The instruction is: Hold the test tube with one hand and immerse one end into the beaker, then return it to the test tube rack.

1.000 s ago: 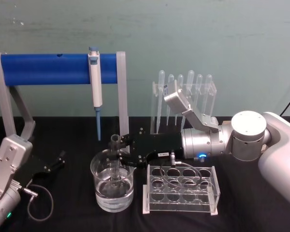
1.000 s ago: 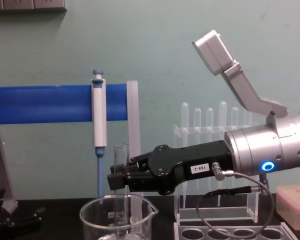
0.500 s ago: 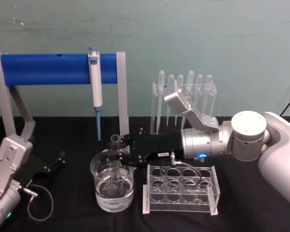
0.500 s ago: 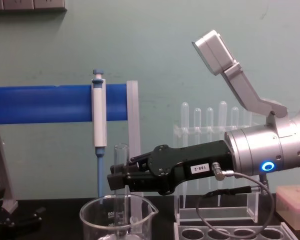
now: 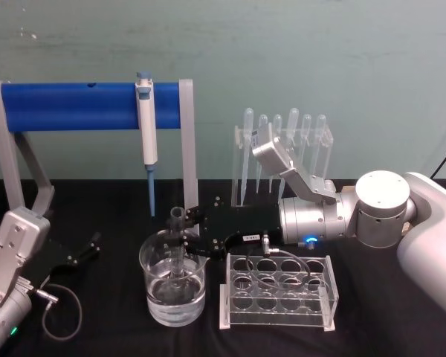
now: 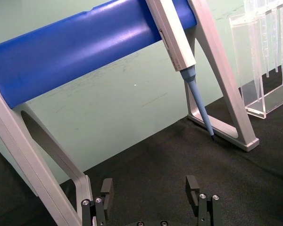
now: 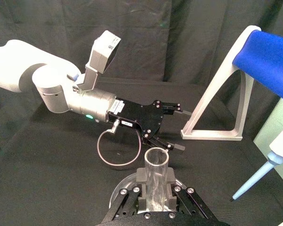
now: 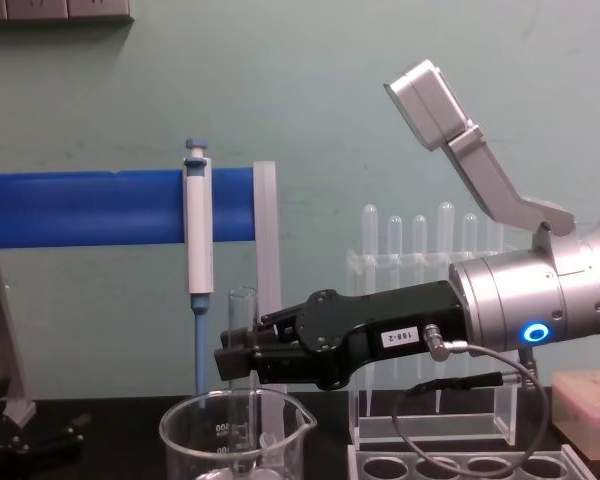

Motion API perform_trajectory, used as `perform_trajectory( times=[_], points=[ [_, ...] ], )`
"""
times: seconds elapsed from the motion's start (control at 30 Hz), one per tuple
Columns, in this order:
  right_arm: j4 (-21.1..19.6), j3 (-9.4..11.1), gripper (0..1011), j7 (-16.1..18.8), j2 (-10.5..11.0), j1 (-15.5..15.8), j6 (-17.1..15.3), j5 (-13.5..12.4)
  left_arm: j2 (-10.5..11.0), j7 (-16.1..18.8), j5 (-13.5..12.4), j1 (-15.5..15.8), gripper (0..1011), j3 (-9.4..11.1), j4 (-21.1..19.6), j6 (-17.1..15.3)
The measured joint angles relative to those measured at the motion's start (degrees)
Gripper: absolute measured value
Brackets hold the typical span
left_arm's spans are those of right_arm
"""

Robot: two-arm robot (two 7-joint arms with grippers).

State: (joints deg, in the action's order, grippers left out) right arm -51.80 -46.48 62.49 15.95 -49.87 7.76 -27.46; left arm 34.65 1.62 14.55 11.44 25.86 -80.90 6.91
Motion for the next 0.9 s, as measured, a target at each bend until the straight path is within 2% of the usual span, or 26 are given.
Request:
perform_trajectory(
  times=[0.9],
  points=[
    [0.01,0.00,226,0.01,0.00,0.00,0.00,0.00,0.00,0.00,0.00,0.00,1000,0.00,0.00,0.00]
  ],
)
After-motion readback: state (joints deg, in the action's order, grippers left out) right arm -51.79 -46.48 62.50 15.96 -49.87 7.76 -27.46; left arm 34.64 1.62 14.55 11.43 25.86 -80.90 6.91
